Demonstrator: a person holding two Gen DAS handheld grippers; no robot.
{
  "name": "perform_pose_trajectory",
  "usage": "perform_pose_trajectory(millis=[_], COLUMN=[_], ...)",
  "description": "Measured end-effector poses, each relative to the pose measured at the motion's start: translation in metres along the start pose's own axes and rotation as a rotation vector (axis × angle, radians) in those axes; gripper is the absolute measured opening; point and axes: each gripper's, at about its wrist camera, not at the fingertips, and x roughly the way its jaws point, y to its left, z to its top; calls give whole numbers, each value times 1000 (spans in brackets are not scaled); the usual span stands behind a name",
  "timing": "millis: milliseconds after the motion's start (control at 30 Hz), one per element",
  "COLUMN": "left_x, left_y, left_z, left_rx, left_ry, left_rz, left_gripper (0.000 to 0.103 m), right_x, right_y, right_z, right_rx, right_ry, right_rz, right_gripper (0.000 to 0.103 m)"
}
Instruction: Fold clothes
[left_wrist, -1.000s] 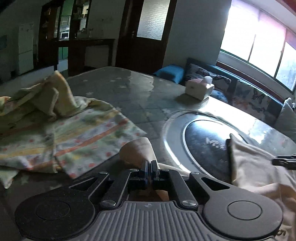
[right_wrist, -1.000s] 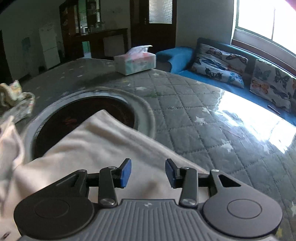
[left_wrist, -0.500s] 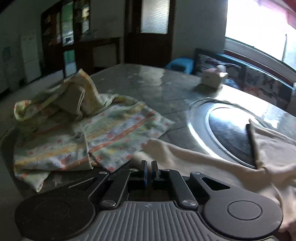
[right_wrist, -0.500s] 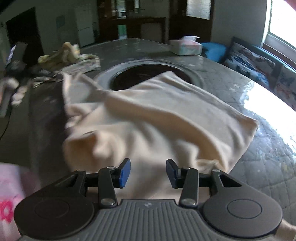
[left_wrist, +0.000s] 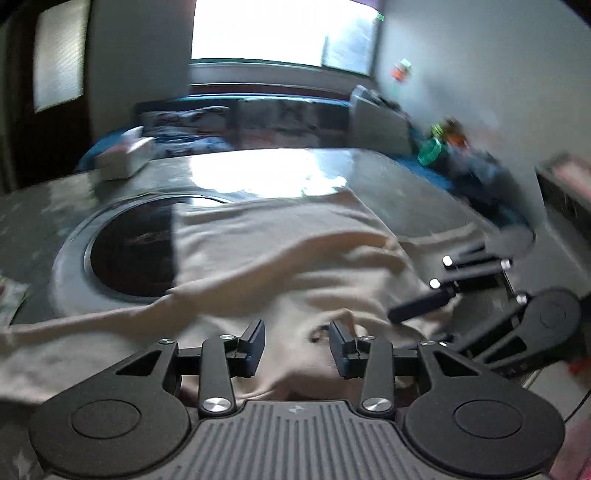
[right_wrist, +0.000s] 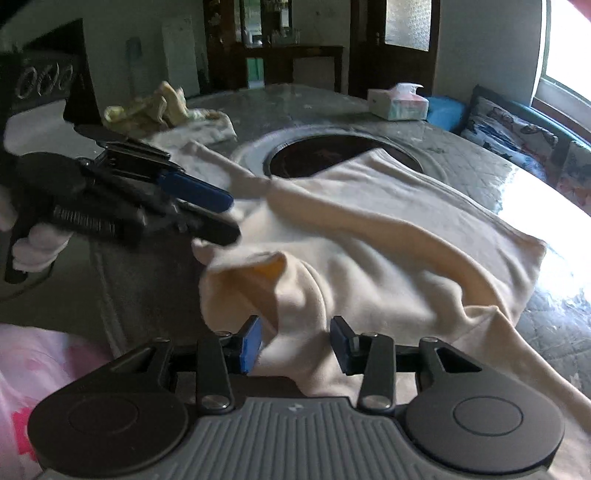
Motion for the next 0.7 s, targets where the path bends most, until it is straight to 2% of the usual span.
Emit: perform_pose_trajectory(millis=[67, 167, 200, 267, 367, 533, 700], left_x=[10, 24, 29, 31, 26, 14, 22], left_y=[-8, -21, -25, -24, -22, -26, -29], left_z=[-1, -3, -4, -5, -4, -6, -18], left_rx=[47, 117, 140, 160, 168, 209, 243], left_ry=[19, 49, 58, 61, 47, 32, 114], left_rz=[-14, -35, -43, -57, -96, -167, -230], left_gripper=[42, 40, 31, 13, 3, 1, 1], right_x=[1, -2, -3, -7, -15, -25, -35], right_y=[2, 3, 1, -1, -2, 3, 8], right_z=[-2, -5, -6, -7, -9, -17, -26], right_rx=[-2, -5, -1, 8, 13, 1, -11], right_ry=[9, 9, 7, 1, 3, 41, 79], right_rz=[-10, -28, -35, -39, -23, 28, 79], right_gripper=[38, 20, 11, 8, 6, 5, 8])
